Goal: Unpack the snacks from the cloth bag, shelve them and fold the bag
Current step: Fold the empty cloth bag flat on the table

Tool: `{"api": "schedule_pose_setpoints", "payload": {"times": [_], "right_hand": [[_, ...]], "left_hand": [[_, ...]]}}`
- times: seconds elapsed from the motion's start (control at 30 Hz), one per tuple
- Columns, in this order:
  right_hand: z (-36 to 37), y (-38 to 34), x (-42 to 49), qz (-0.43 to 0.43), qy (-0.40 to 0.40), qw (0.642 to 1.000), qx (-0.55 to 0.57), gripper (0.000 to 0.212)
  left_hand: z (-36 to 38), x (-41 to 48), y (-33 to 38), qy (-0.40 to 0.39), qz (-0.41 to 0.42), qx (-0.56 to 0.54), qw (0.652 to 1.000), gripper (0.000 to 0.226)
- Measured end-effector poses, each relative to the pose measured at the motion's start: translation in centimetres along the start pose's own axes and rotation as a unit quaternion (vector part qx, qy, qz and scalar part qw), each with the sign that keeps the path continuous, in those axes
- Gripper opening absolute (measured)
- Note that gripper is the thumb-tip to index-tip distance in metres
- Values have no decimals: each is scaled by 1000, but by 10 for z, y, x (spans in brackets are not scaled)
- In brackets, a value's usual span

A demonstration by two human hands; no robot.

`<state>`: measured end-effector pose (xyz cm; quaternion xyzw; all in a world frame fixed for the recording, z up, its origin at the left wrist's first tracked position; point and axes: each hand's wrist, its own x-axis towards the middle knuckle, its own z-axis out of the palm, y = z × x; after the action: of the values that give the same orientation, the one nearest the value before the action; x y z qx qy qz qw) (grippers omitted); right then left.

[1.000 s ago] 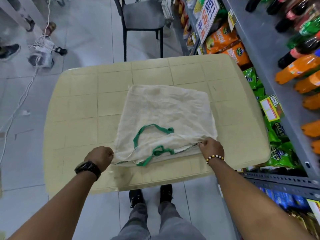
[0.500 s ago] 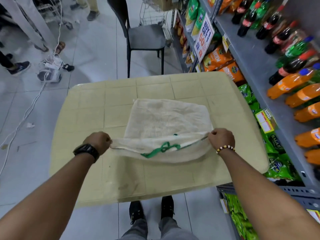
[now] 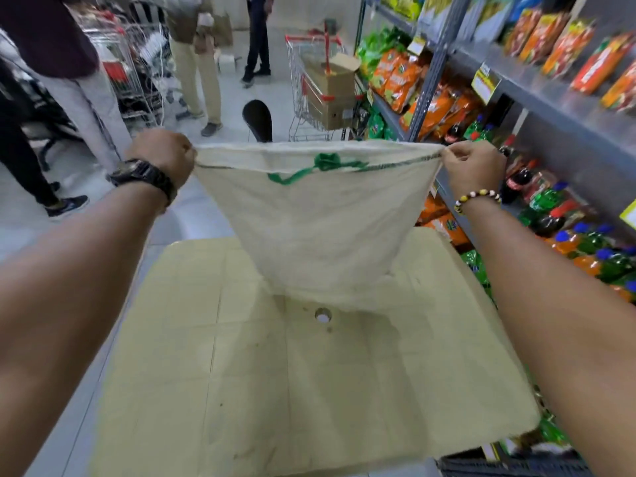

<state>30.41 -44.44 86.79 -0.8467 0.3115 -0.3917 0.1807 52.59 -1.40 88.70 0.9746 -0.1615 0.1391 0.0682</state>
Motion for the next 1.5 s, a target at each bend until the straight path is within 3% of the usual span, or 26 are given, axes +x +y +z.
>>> {"api": "schedule_pose_setpoints", "payload": {"times": [0.13, 0.27, 0.4, 0.57, 0.77, 0.9, 1.03, 1.2, 1.37, 1.5], "right_hand": [[-2, 7, 2, -44, 30, 998, -23, 29], [17, 43, -60, -74, -33, 991, -106, 15], [41, 100, -152, -92, -98, 980, -147, 9], [49, 159, -265, -51, -230, 950, -204, 9], [30, 203, -356, -16, -409, 861, -302, 11], [9, 209, -391, 14, -483, 807, -339, 8], [-10, 214, -416, -11, -536, 765, -358, 20], [-19, 216, -418, 24, -492, 807, -325, 5], [-15, 200, -403, 27, -460, 841, -285, 4], [-7, 183, -382, 96, -423, 878, -203, 11]], "left_hand": [[-8, -10, -5, 87, 7, 6, 996, 27], [46, -54, -27, 77, 30, 32, 996, 23], [123, -132, -46, -26, 14, 42, 999, 17], [194, -237, -56, -172, 19, 77, 982, 10], [229, -334, -49, -312, 73, 138, 937, 32], [234, -381, -49, -396, 86, 166, 899, 33], [234, -416, -47, -440, 95, 188, 873, 36], [230, -415, -43, -441, 83, 179, 876, 31], [224, -397, -32, -448, 43, 151, 880, 34], [218, -377, -25, -435, 5, 99, 895, 35]]}}
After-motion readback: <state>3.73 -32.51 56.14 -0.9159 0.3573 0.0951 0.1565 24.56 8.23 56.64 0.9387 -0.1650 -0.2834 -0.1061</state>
